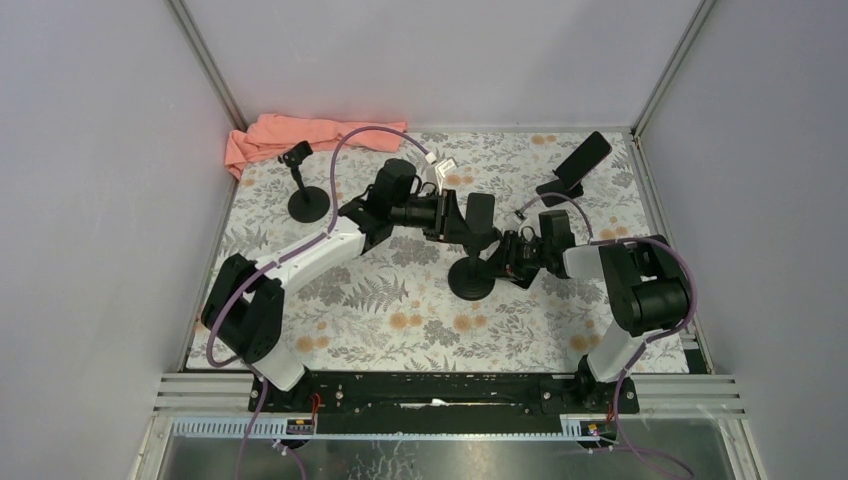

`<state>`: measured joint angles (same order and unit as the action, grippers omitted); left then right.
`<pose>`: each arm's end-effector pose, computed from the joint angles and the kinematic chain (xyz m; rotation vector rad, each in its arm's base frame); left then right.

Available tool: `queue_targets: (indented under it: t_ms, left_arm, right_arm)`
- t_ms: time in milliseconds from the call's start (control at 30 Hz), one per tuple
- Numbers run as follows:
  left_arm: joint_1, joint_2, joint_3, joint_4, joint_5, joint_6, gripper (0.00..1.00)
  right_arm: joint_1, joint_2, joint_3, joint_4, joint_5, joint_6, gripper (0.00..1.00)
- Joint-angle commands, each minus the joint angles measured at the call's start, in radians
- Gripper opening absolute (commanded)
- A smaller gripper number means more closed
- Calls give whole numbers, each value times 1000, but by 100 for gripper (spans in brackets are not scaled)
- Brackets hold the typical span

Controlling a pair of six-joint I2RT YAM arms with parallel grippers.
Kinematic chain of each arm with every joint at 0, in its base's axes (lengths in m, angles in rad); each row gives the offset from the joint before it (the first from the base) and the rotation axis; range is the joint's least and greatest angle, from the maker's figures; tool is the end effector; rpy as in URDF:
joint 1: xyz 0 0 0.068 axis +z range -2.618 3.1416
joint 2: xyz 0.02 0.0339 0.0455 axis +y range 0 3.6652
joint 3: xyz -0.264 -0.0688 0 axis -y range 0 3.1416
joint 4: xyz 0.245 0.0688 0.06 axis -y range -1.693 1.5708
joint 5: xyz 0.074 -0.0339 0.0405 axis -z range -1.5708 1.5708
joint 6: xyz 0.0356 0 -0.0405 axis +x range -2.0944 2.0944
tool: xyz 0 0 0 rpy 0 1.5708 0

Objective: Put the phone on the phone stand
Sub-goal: Adjust the phone stand at the center of the board.

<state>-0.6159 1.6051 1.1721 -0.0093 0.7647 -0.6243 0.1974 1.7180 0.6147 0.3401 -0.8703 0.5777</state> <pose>0.2851 -0.2320 0.2863 0.5426 2.1699 -1.5066 0.2817 0.0841 0.1160 -0.0142 2.3979 1.3921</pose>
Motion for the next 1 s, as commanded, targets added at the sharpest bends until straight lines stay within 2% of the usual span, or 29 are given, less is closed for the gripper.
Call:
queue_targets:
  t_ms: [0,267,433,533,700,767,900,967]
  left_arm:
    - [31,38,31,52,115,-102,0]
    - [86,105,36,67,238,-252,0]
    - [101,129,34,71,262,-283,0]
    - [109,124,40,68,258,-285,8]
    - [110,95,110,-30,230,-216,35]
    - [112,79,135,-68,213,-184,39]
    - [127,36,138,-97,187,-142,46]
    - [142,10,121,-96,185,-135,48]
  right_arm:
    - [30,14,52,-157,190,-73,31]
    - [37,57,76,-211,235,-108,32]
    - [39,67,88,-228,237,-128,31]
    - [39,56,97,-228,215,-141,31]
    - [38,-16,134,-220,124,-173,36]
    - [36,-81,140,-216,100,-195,39]
    - [28,-197,150,-258,107,-273,56]
    - [20,-246,153,-295,117,-336,61]
